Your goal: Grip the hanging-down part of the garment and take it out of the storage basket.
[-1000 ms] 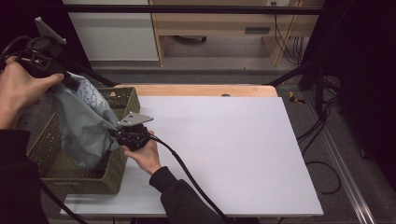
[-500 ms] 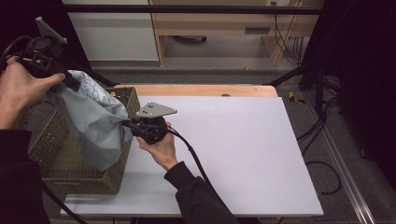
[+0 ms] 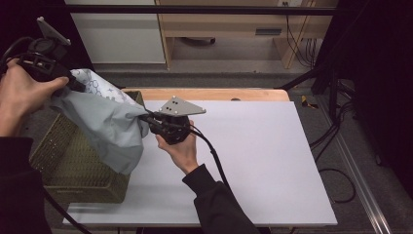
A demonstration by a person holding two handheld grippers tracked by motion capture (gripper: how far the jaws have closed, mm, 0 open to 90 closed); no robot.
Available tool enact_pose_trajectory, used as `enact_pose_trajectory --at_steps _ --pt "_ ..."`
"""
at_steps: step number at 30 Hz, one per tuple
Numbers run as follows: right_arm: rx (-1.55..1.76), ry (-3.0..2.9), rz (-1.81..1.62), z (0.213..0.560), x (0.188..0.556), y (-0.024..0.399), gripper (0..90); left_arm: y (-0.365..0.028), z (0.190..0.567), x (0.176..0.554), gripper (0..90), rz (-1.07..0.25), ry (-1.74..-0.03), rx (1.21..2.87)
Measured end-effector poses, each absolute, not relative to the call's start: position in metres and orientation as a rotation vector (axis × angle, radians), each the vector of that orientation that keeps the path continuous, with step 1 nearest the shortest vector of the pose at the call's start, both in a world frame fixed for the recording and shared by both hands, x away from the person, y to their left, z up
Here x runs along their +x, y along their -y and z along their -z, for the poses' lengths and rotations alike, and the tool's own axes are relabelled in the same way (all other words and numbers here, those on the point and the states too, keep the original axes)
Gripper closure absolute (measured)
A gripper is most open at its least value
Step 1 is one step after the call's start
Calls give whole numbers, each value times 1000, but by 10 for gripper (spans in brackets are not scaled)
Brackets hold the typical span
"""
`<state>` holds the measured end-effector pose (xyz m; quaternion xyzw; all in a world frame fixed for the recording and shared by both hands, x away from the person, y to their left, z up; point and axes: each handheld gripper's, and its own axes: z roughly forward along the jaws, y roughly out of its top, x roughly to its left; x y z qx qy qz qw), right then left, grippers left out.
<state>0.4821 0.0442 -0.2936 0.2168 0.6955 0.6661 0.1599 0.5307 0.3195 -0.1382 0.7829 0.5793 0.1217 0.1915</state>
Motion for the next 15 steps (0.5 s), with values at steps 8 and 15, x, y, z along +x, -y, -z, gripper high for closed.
enact_pose_trajectory --at_steps 8,15 --pt "575 -1897 -1888 264 470 -22 880 -306 136 531 836 -318 -1575 2213" --pt "572 -1814 -1900 254 464 -12 880 -295 132 528 835 -313 -1536 2227"
